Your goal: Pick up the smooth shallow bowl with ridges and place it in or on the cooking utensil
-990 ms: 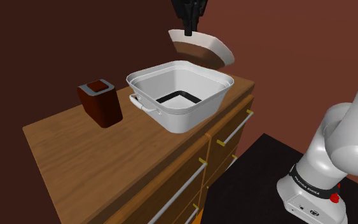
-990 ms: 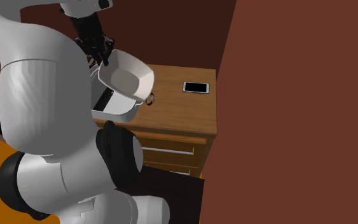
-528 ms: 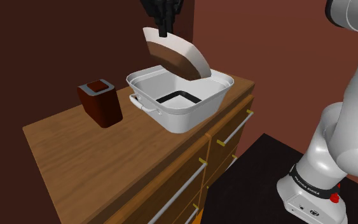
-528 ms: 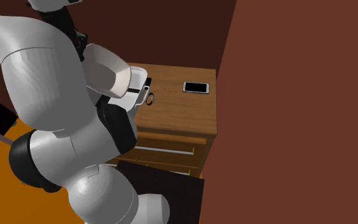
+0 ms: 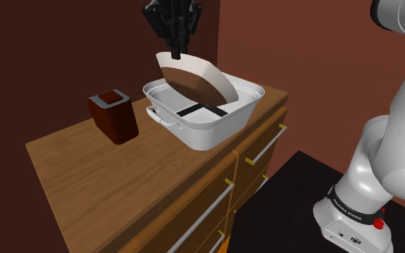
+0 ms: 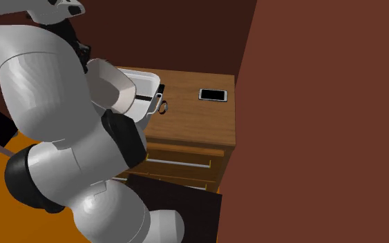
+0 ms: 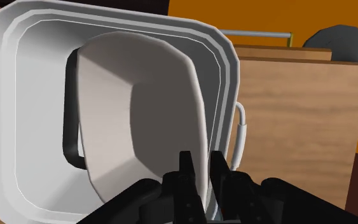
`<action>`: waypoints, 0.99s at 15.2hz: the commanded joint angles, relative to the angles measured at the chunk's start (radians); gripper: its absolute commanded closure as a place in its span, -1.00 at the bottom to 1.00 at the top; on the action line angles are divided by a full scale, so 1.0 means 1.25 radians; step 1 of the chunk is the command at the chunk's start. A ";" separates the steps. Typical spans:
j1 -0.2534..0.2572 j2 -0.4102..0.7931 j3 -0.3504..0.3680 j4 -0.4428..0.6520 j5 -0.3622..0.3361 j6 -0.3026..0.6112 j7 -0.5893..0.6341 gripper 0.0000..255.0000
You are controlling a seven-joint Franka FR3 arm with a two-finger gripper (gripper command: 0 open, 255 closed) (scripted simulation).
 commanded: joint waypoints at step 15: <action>-0.012 -0.074 -0.009 -0.234 0.022 0.164 -0.018 1.00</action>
